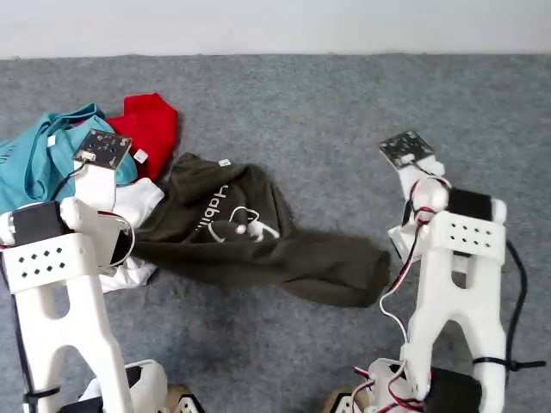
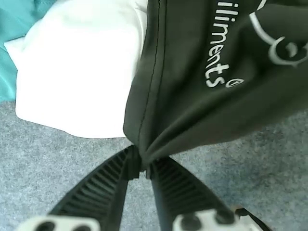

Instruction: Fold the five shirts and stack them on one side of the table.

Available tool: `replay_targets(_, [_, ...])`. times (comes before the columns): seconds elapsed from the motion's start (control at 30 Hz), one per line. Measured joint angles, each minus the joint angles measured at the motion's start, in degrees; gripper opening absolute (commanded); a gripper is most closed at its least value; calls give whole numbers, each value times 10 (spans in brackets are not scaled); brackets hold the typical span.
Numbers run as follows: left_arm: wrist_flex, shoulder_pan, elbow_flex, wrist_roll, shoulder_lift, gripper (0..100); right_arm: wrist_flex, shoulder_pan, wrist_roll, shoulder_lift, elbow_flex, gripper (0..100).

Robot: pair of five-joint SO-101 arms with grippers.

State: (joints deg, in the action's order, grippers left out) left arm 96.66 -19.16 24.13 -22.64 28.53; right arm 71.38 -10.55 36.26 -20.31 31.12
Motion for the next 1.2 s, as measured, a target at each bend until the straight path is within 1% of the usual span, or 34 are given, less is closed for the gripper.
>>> replay_targets(0.13, [0,0,0,0,0,13,-100,1,-54,0,33,20])
replay_targets(0.2, [0,0,0,0,0,13,-118,21,-70,0,33,70])
replay_targets(0.3, [0,0,0,0,0,13,-93,67,-77,0,33,184])
replay_targets(0.37, [0,0,0,0,0,13,-40,98,-77,0,26,221])
replay_targets(0.47, [0,0,0,0,0,13,25,122,-80,-15,12,184])
replay_targets(0.53, [0,0,0,0,0,13,26,140,-82,-25,10,157])
replay_targets(0.67, [0,0,0,0,0,13,3,177,-114,-19,10,153])
replay_targets(0.9, [0,0,0,0,0,13,-49,205,-147,72,10,164])
replay_targets(1.03, [0,0,0,0,0,13,-63,206,-150,109,10,162])
replay_targets(1.2, [0,0,0,0,0,13,-69,204,-150,113,10,162])
